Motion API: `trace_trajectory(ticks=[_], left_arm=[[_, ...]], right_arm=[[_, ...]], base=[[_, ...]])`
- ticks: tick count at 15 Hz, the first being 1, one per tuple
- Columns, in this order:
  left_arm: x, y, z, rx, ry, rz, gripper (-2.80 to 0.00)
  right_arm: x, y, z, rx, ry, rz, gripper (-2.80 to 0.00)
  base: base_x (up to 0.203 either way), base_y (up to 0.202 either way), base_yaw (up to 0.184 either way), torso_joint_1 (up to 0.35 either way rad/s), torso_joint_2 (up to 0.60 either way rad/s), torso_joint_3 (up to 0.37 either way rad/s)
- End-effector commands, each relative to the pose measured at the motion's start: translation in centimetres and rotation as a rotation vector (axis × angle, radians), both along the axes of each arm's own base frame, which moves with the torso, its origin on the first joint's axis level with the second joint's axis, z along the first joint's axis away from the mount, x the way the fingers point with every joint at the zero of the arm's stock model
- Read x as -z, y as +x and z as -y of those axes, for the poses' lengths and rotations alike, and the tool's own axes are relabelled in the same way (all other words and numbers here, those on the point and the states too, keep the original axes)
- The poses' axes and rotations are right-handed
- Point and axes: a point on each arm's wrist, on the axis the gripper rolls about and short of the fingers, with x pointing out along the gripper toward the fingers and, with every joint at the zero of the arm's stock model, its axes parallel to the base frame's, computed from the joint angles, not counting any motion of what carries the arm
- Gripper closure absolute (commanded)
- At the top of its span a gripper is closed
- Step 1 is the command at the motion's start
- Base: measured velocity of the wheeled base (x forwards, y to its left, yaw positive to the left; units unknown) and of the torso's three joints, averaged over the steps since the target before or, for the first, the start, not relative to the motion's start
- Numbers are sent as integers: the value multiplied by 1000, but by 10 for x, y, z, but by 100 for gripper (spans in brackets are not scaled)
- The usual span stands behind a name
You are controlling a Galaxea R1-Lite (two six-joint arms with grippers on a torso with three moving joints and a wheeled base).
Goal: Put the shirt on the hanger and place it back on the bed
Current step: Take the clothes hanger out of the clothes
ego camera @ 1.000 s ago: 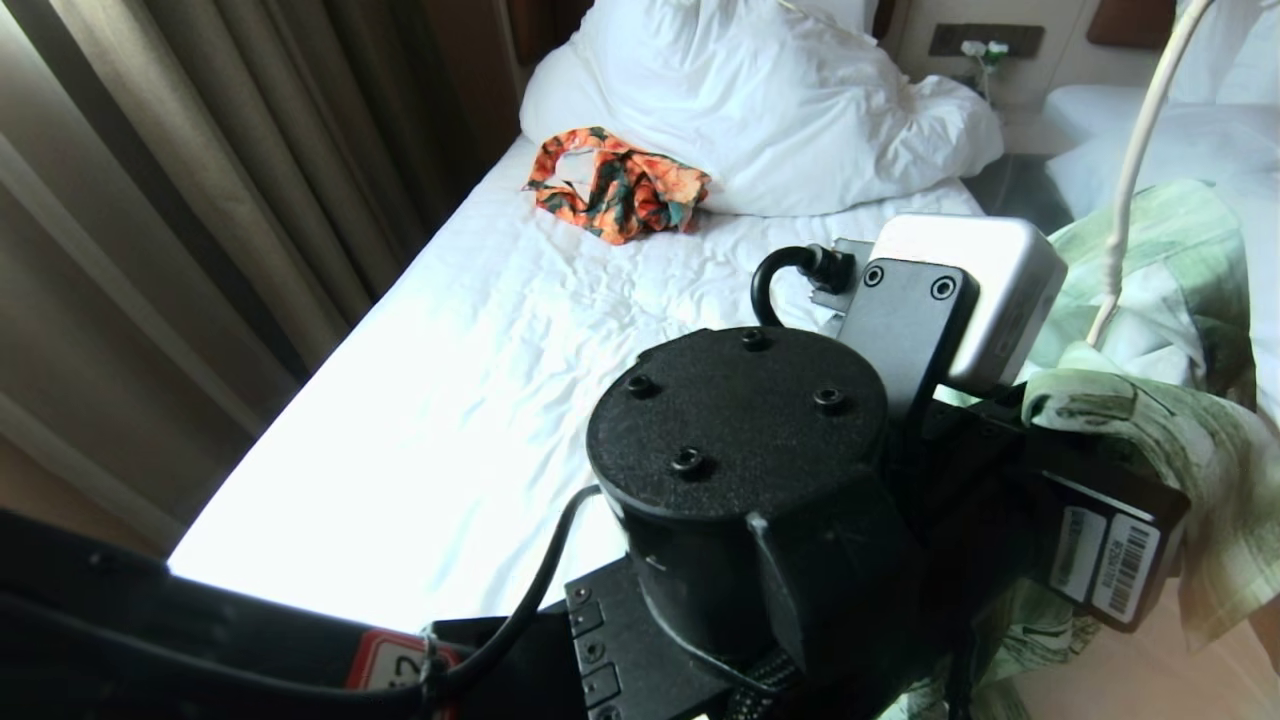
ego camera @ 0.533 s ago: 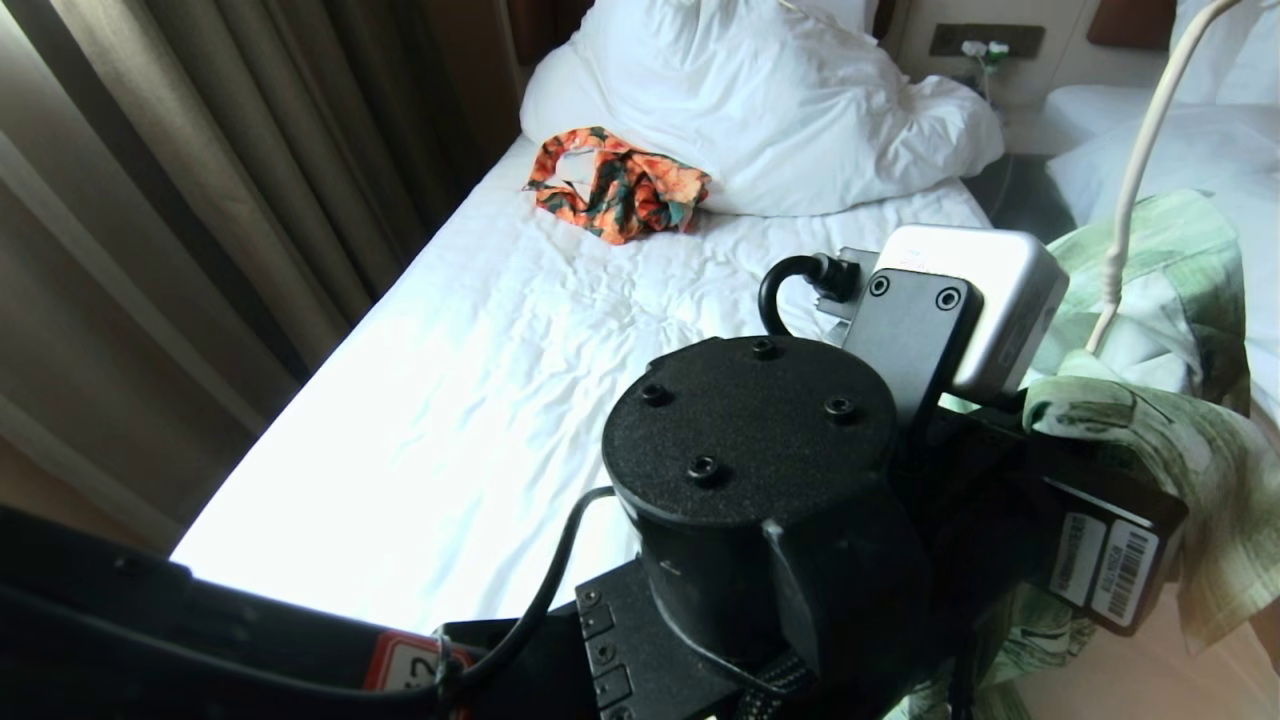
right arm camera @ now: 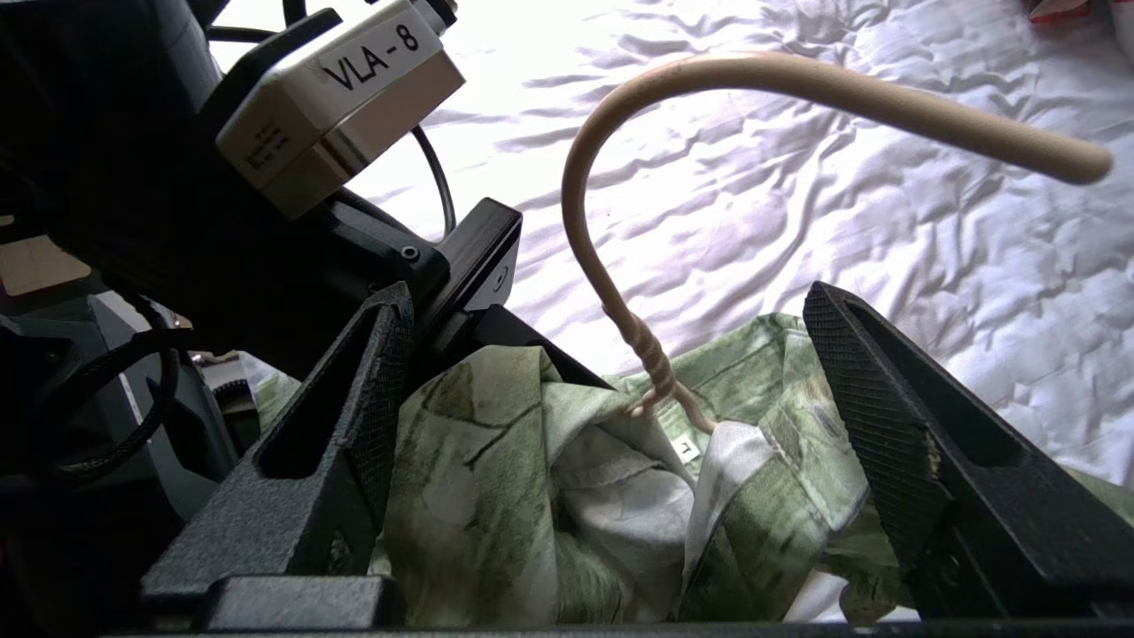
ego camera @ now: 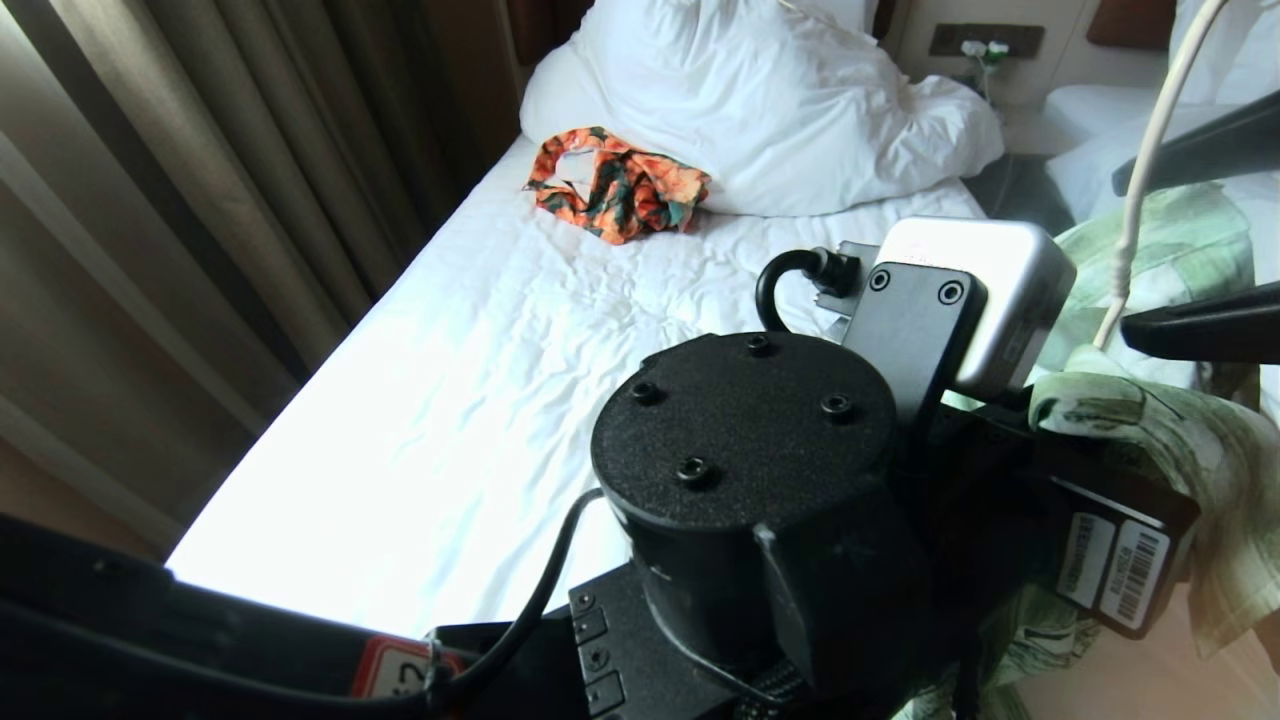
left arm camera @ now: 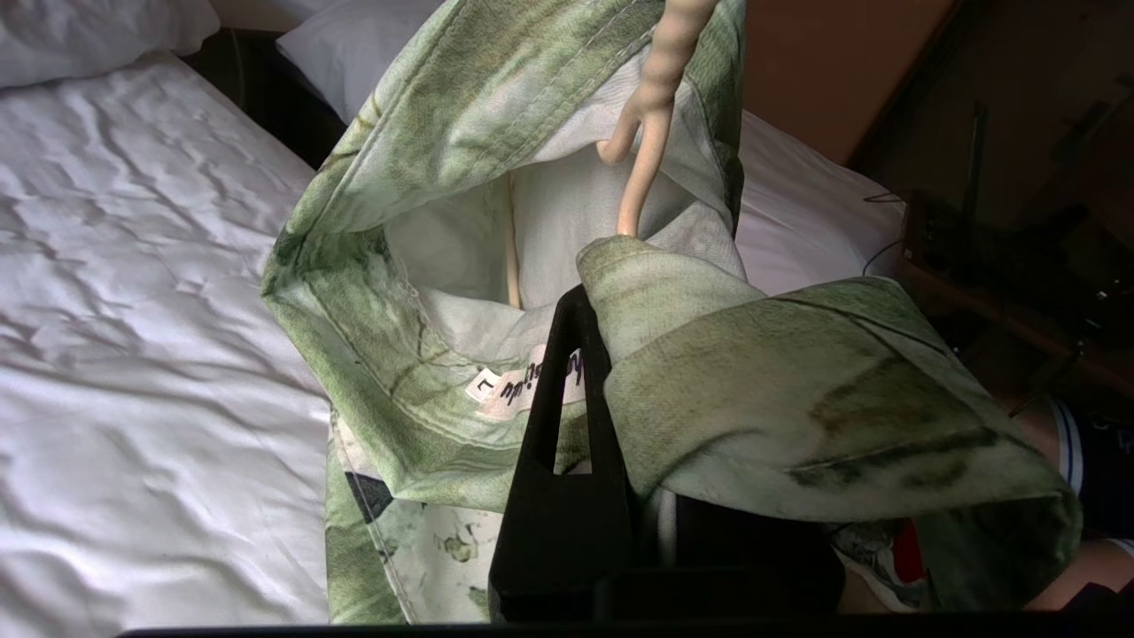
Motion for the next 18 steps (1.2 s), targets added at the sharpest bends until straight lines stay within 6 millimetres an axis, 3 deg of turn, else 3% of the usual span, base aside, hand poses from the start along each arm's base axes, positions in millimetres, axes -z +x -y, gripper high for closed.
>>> trace_trajectory(ticks=[1, 2, 8, 18], left_arm=[[-5, -2, -2, 1, -16, 5, 0], [-6, -2, -4, 2, -19, 7, 0], [-13, -7, -11, 0, -13, 38, 0], [-5, -18, -36, 3, 85, 57, 0]], right_arm=[[7, 13, -13, -9, -49, -13, -280], [11, 17, -16, 7, -73, -12, 0], [8, 26, -33, 27, -40, 48, 0], [13, 15, -43, 92, -87, 67, 0]], base=[[0, 0, 0, 0, 0, 0], [0, 0, 0, 0, 0, 0], [0, 0, 0, 0, 0, 0], [0, 0, 0, 0, 0, 0]])
